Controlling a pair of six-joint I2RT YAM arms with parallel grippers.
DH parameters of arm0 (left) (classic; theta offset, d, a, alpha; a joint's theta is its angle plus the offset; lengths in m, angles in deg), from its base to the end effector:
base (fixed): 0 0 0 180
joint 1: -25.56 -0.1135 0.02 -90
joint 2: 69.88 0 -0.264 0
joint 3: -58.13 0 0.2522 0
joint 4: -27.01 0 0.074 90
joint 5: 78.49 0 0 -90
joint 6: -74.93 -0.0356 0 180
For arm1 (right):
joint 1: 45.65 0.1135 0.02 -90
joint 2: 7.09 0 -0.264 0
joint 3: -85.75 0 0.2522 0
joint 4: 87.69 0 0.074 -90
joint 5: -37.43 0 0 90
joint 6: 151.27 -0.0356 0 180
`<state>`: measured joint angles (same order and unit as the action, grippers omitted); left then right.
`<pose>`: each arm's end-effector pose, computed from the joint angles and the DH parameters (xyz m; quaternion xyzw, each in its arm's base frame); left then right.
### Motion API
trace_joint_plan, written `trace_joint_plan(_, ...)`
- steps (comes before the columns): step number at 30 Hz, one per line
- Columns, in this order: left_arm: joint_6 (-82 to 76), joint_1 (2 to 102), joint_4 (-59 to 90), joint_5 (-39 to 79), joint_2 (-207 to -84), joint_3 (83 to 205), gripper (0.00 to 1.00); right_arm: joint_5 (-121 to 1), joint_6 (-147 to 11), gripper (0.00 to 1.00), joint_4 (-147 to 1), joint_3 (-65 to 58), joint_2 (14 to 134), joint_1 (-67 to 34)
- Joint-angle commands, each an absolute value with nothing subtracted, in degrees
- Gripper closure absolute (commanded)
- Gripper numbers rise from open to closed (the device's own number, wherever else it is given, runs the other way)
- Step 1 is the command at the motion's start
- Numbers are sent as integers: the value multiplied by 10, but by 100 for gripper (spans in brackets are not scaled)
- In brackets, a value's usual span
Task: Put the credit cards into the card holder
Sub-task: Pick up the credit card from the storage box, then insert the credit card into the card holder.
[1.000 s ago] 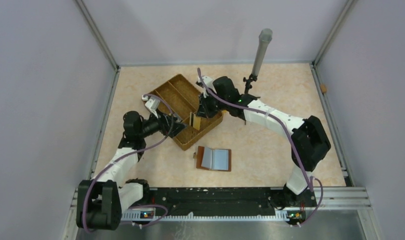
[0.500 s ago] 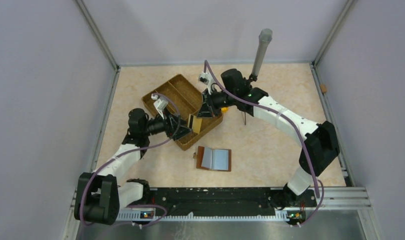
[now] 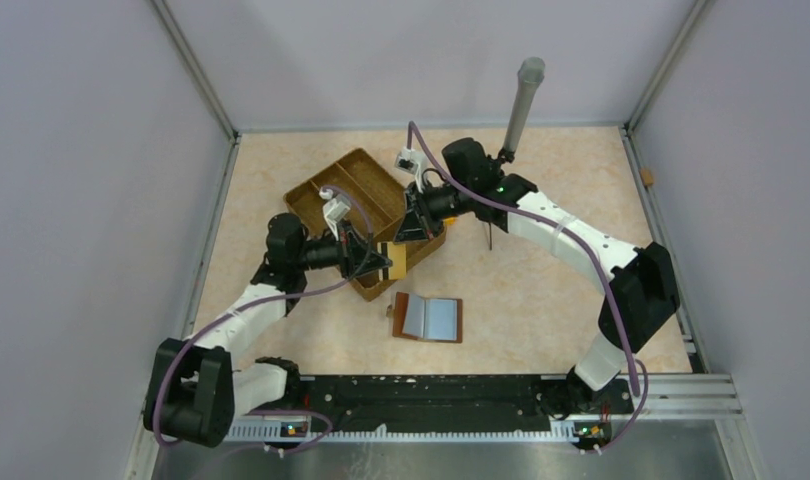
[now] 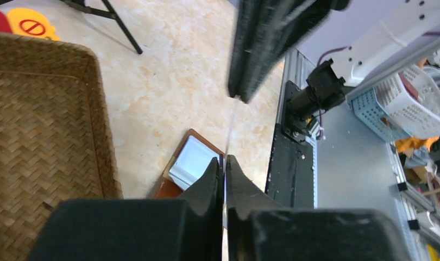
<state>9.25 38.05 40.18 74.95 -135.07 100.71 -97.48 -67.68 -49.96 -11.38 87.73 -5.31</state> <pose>0.2184 -0.0810 0.2414 0.2712 0.6805 -0.5542 0.3952 0.2696 0.2619 0.3292 -0.4072 0.7345 0.4797 0.2543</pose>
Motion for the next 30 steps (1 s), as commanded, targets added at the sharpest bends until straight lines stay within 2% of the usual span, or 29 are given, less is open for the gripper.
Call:
trace_joint_plan(1, 112, 398, 425, 769, -1349, 1024, 100, -952, -667, 100, -504, -124, 848, -58)
trace_joint_plan(3, 124, 411, 422, 754, -1337, 1018, 100, -924, -681, 100, -510, -109, 836, -63)
trace_joint_plan(4, 130, 421, 421, 746, -1330, 1013, 100, -904, -692, 94, -514, -98, 826, -67)
trace_joint_plan(6, 139, 447, 404, 723, -1316, 1009, 100, -841, -719, 65, -529, -59, 796, -74)
trace_joint_plan(8, 158, 472, 388, 697, -1301, 1003, 100, -788, -747, 43, -552, -3, 751, -76)
trace_joint_plan(11, 207, 501, 374, 627, -1276, 986, 100, -737, -783, 35, -597, 104, 662, -77)
trace_joint_plan(16, 288, 545, 302, 549, -1280, 990, 100, -683, -853, 34, -619, 231, 555, -78)
trace_joint_plan(21, 302, 615, 237, 492, -1351, 1025, 100, -639, -940, 37, -626, 332, 494, -78)
trace_joint_plan(30, 278, 644, 175, 467, -1487, 1070, 100, -636, -1004, 49, -654, 409, 509, -77)
